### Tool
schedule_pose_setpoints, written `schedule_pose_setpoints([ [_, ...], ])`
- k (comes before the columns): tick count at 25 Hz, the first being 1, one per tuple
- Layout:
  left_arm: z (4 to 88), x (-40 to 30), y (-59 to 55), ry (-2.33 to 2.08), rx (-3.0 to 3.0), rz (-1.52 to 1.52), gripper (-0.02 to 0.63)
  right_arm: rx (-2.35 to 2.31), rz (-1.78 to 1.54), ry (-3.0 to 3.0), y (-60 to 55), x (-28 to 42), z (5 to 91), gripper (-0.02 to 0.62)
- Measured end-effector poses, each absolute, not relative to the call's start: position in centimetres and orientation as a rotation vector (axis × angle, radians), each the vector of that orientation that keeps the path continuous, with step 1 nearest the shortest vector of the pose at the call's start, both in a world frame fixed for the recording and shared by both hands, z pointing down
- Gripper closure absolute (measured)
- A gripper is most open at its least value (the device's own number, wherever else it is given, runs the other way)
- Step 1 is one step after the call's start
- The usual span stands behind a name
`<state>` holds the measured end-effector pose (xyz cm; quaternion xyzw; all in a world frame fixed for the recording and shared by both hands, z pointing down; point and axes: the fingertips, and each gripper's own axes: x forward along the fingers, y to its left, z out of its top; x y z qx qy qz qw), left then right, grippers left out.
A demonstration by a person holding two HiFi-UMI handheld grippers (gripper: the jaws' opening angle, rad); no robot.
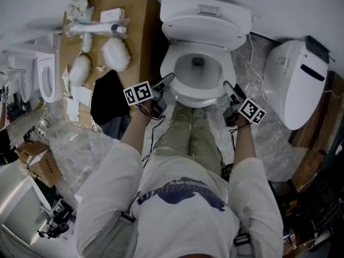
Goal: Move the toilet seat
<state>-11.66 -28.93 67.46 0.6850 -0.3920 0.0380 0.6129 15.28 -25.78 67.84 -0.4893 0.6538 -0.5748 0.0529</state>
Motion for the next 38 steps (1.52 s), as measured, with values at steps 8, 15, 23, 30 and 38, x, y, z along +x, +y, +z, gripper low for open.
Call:
schedule_pose_setpoints([
  [8, 65.3, -11.3, -32.1, -0.882, 1.602, 0.044, 0.258, -1.481, -1.700, 1.933, -28.9, 16.0, 65.8, 0.150],
  [15, 64.3, -11.3, -33.7, -0.888, 1.577, -0.022, 0.258, -1.478, -1.680, 1.878, -30.4, 16.4, 64.7, 0.145],
  [23, 63.0, -10.9, -35.8, -0.888, 1.559, -0.109, 0.258, -1.450, -1.637, 1.828, -32.4, 16.8, 63.3, 0.135],
  [30, 62.1, -10.9, -38.1, -0.886, 1.540, -0.181, 0.258, -1.438, -1.603, 1.771, -34.4, 17.6, 62.5, 0.131],
  [38, 61.4, -10.7, -40.8, -0.891, 1.517, -0.252, 0.256, -1.426, -1.574, 1.725, -36.7, 18.3, 61.9, 0.126],
])
